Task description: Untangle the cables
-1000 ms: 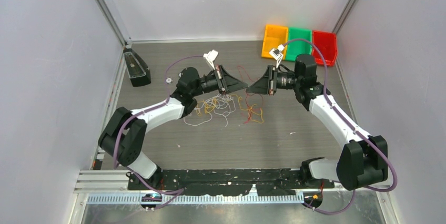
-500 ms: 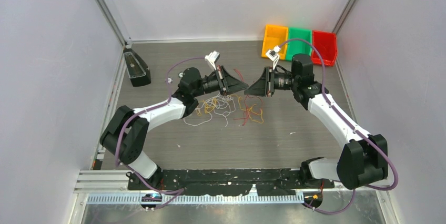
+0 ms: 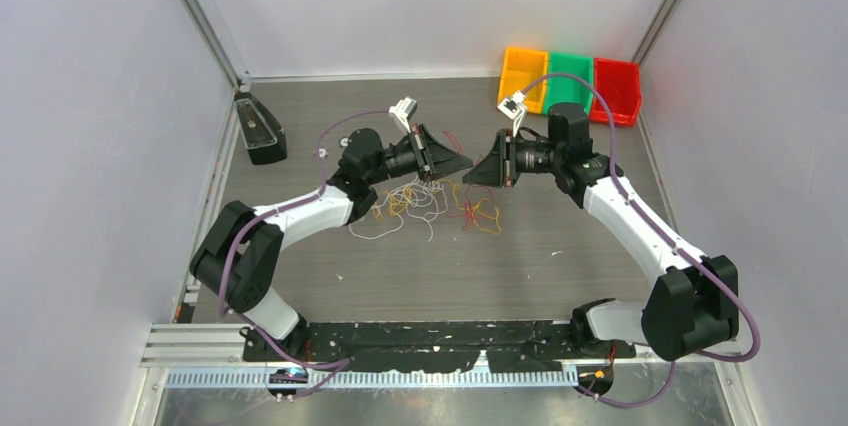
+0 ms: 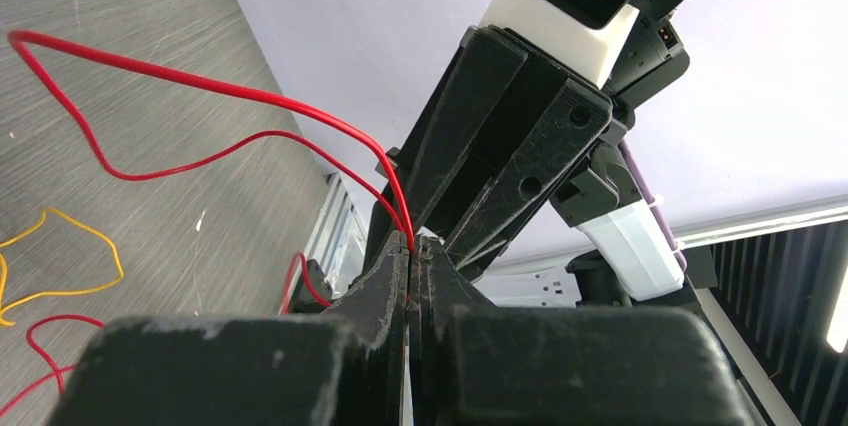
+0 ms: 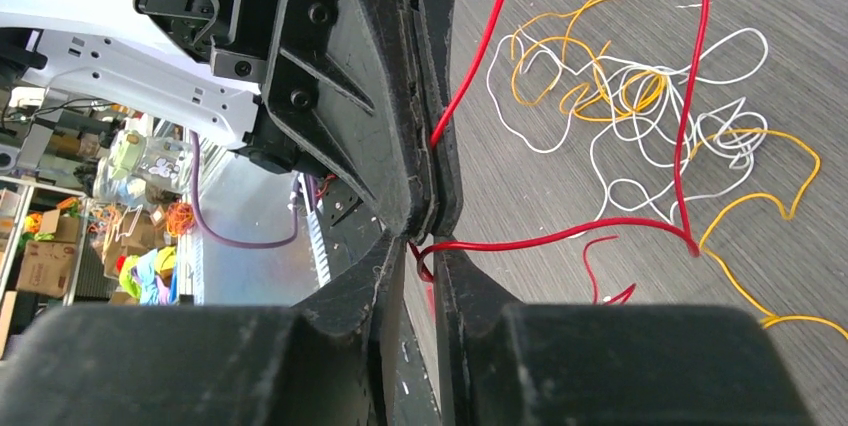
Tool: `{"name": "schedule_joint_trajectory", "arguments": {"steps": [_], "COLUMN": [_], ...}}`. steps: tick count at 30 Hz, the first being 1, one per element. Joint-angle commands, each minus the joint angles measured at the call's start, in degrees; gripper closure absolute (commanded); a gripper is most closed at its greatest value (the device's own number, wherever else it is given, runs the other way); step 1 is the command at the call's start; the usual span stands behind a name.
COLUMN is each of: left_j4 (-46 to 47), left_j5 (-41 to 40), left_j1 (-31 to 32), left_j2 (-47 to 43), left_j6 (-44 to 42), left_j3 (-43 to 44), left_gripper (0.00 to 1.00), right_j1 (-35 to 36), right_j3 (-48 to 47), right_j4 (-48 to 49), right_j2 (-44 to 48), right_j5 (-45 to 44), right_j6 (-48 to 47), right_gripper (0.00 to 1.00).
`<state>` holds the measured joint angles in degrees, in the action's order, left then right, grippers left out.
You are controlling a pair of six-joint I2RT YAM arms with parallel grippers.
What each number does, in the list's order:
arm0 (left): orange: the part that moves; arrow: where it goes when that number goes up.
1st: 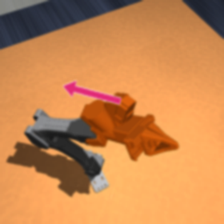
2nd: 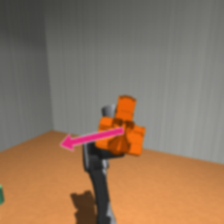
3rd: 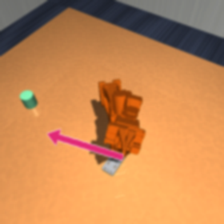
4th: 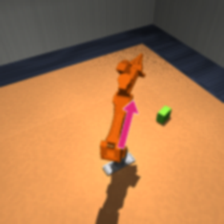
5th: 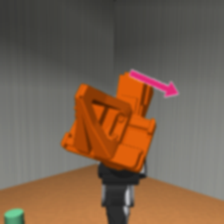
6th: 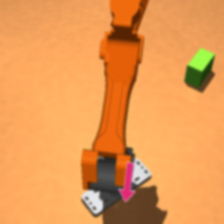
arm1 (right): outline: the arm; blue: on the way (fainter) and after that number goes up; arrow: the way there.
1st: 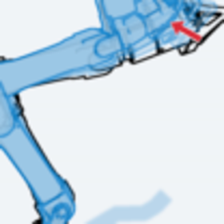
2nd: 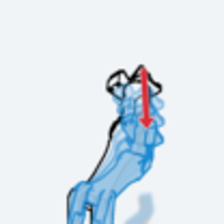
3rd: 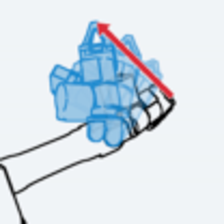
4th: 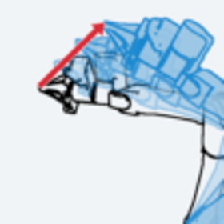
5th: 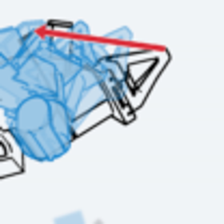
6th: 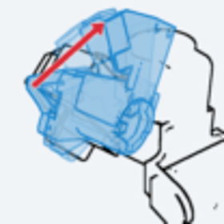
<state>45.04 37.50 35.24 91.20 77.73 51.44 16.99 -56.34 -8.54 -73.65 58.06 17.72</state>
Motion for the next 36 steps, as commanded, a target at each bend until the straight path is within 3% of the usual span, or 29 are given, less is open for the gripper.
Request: {"name": "schedule_joint_trajectory", "arguments": {"steps": [1,2,5,9,11,14,15,17,20,28,36], "left_j4": [0.38,0.16,-2.4,-10.96,-23.2,-48.69,-54.07,-53.83,-39.87,-23.69,-14.53], "left_j5": [-0.48,-0.09,2.05,10.19,13.68,13.91,11.62,6.0,2.56,-4.44,-11.63], "left_j1": [0.29,0.12,-2.33,-8.99,-12.27,-14.98,-14.8,-13.96,-10.95,7.67,15.35], "left_j2": [-1.93,-2.17,-4.36,-11.71,-17.23,-25.16,-27.71,-32.94,-37.94,-35.57,-31.08], "left_j6": [0.67,0.29,-2.84,-11.83,-22.58,-54.7,-63.88,-72.47,-74.14,-91.54,-103.82], "left_j3": [2.44,2.37,0.83,-2.08,-2.47,0.33,1.51,0.12,-3.32,-2.56,-4.69], "left_gripper": [1.0,0.98,0.63,0.31,0.26,0.18,0.13,0.01,0.0,0.0,0.01], "right_j1": [0.58,0.62,0.01,-3.72,-4.94,-5.15,-5.1,-4.89,-3.58,1.87,5.64], "right_j3": [-2.8,-2.94,-4.78,-6.56,-7.2,-5.94,-4.82,-0.63,3.96,3.97,2.83], "right_j4": [-0.68,-0.86,-3.43,-4.11,-4.12,-2.35,2.34,12.86,24.24,25.25,24.28], "right_j2": [0.46,0.49,0.82,1.39,1.85,3.42,3.95,5.96,9.27,10.36,10.75], "right_j5": [-0.75,-0.8,0.46,5.46,7.59,9.37,9.79,9.02,5.72,4.32,4.43], "right_j6": [-2.84,-2.85,-3.4,0.27,2.1,5.78,10.2,19.41,28.98,30.68,29.08], "right_gripper": [0.89,0.93,0.95,0.95,0.95,0.95,0.94,0.95,0.94,0.95,0.95]}}
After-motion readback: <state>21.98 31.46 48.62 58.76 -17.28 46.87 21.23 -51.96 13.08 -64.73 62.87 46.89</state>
